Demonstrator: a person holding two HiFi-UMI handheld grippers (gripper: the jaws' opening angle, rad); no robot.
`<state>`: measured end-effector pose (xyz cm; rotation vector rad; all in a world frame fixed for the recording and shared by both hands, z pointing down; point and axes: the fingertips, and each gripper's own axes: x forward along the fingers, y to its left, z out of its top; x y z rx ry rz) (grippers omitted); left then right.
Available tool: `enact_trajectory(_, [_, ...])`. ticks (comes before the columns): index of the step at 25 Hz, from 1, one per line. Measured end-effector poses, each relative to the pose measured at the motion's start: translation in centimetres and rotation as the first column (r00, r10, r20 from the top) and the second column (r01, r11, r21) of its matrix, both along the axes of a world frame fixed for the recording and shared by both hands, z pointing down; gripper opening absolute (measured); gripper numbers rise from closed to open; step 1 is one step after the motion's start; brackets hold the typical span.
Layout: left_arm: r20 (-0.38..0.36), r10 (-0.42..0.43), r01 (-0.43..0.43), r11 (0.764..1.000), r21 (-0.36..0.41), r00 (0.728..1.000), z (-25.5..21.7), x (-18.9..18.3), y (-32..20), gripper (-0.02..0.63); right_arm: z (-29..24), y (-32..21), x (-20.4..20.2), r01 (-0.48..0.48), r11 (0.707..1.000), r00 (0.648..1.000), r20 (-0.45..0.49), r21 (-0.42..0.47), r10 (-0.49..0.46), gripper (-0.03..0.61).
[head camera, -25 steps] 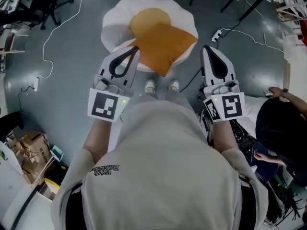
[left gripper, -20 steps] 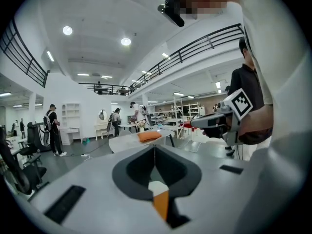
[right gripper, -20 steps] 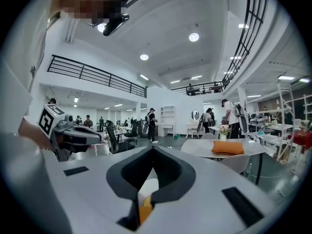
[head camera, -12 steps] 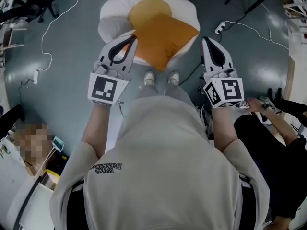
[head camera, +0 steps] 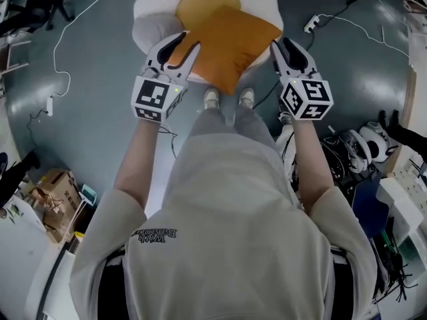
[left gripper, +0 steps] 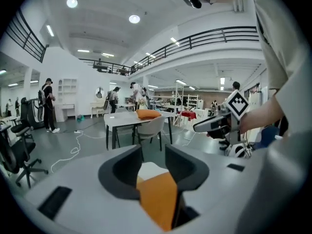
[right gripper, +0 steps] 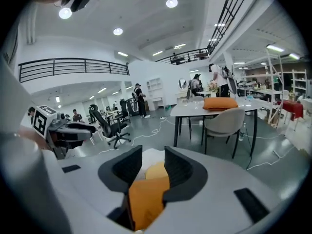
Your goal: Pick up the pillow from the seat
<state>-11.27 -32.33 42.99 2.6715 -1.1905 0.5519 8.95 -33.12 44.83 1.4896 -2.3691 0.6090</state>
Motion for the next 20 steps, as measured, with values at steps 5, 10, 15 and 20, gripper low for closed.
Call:
enact_trajectory(5, [-0.016,0.003,-0.006,0.989,-0.15,1.0,7.4,-0.1,-1.1,0.195,6.8,-1.1,-0.3,-0.017,0.994,1.0,-0.002,-0.109,0.017,0.232])
enact_trajectory(10, [0.012,0.014,-0.011,0.969,-0.246,1.0,15.1,-0.3,-1.2,0.247,14.3,-1.1,-1.2,-0.012,0.978,0.999,0.026,-0.207,0.018,0.292])
enact_trajectory(15, [0.061,0.067,-0.044,0.946,-0.32,0.996,23.3,-0.1,-0.3,0.292,22.7,-0.7,-1.6,-0.013,0.949,0.998,0.057,-0.314,0.032,0.342])
enact_trajectory(20, [0.103,0.119,-0.062,0.896,-0.44,0.988,31.3,0.1,1.8,0.338,30.6,-0.1,-1.1,-0.029,0.913,0.997,0.057,-0.407,0.058,0.402])
